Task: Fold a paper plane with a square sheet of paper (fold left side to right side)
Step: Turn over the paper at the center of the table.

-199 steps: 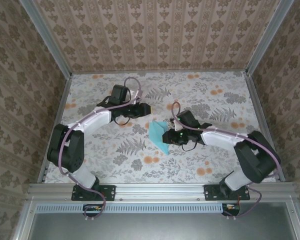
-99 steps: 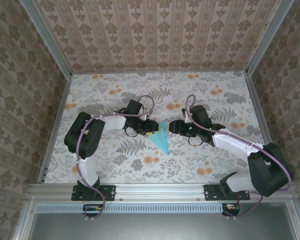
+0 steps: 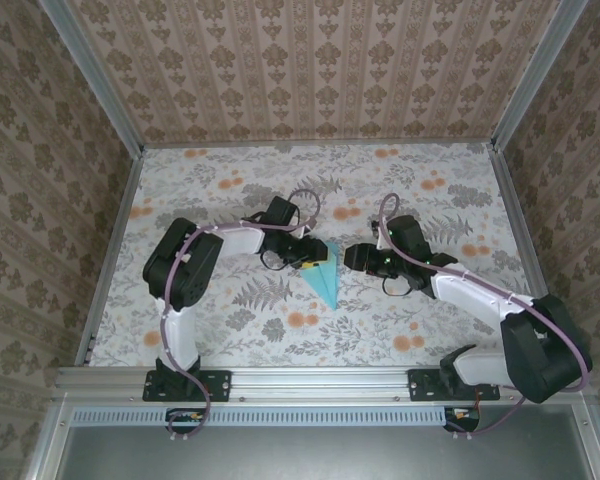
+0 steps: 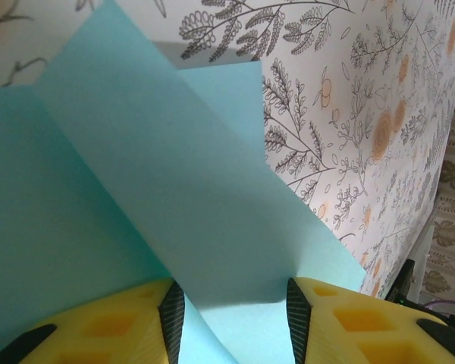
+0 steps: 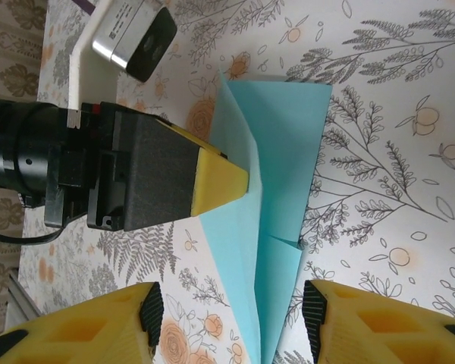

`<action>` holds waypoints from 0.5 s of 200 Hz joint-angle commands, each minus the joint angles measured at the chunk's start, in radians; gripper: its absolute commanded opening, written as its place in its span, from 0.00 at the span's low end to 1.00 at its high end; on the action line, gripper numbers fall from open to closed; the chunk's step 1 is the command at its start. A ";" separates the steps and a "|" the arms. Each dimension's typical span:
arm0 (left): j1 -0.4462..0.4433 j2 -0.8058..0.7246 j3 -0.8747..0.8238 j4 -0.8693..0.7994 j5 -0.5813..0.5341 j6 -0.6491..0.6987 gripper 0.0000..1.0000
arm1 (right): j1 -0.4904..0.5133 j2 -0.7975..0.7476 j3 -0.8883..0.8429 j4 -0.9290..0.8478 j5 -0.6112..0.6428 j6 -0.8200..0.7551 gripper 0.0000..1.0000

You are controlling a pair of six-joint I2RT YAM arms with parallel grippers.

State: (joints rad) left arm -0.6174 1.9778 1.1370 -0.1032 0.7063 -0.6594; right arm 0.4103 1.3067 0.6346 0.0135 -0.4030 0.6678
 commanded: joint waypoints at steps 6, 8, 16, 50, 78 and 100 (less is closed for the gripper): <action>-0.010 0.012 0.043 -0.029 -0.004 -0.003 0.44 | -0.005 0.110 0.005 0.108 -0.111 0.042 0.50; -0.010 0.013 0.044 -0.030 -0.003 -0.003 0.44 | -0.005 0.120 0.008 0.113 -0.118 0.045 0.49; -0.012 0.014 0.046 -0.028 -0.003 -0.004 0.44 | -0.004 0.151 0.019 0.128 -0.136 0.050 0.48; -0.017 0.023 0.048 0.018 0.015 -0.021 0.40 | -0.004 0.172 0.017 0.146 -0.129 0.056 0.48; -0.019 0.033 0.062 0.053 0.031 -0.026 0.31 | -0.007 0.137 -0.015 0.158 -0.129 0.063 0.51; -0.018 0.042 0.087 0.073 0.051 -0.025 0.26 | -0.028 0.091 -0.056 0.189 -0.134 0.086 0.59</action>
State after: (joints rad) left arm -0.6300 2.0003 1.1770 -0.0704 0.7189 -0.6807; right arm 0.4046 1.4601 0.6193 0.1467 -0.5098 0.7250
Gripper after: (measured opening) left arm 0.282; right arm 0.557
